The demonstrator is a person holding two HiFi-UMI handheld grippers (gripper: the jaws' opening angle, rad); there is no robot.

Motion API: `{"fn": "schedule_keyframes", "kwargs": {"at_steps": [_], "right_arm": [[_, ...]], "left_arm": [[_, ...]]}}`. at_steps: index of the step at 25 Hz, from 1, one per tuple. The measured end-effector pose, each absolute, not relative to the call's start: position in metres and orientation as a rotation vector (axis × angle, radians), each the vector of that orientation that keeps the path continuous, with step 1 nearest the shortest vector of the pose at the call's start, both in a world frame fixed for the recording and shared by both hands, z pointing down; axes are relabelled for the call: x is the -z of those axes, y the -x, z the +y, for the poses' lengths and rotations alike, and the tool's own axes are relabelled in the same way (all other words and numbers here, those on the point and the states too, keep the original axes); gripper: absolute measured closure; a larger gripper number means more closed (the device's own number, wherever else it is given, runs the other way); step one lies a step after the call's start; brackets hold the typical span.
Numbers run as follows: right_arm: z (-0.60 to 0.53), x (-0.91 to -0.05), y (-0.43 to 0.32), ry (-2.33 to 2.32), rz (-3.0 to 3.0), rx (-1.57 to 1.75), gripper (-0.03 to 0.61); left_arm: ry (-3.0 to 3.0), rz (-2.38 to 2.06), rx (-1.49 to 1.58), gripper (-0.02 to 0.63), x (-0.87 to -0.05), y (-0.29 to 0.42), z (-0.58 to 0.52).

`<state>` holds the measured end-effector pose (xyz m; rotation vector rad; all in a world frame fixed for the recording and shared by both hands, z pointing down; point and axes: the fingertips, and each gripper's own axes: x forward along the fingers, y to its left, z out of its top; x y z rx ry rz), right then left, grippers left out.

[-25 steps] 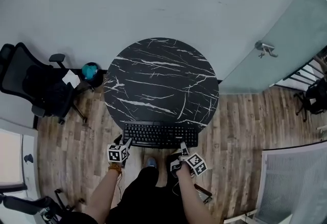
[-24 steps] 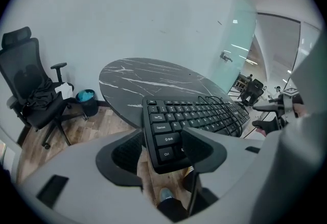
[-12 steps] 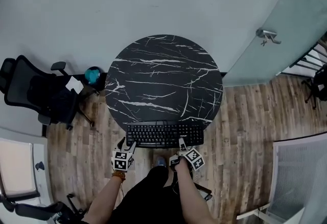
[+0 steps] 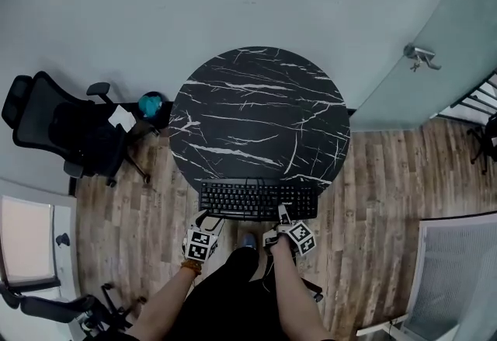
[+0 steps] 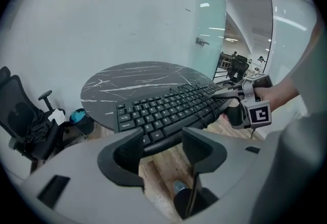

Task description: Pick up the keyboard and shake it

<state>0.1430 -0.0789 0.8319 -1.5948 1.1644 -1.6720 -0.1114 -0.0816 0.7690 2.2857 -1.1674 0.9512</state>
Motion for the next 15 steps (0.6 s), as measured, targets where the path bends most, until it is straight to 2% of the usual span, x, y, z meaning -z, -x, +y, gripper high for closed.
{"fn": "schedule_keyframes", "kwargs": {"at_steps": [15], "right_arm": [[-0.070,-0.820,-0.144,1.612,1.115,1.673,0.396]], "left_arm": [[-2.246,-1.079,-0.925,0.373,-0.795,0.101,-0.043]]}}
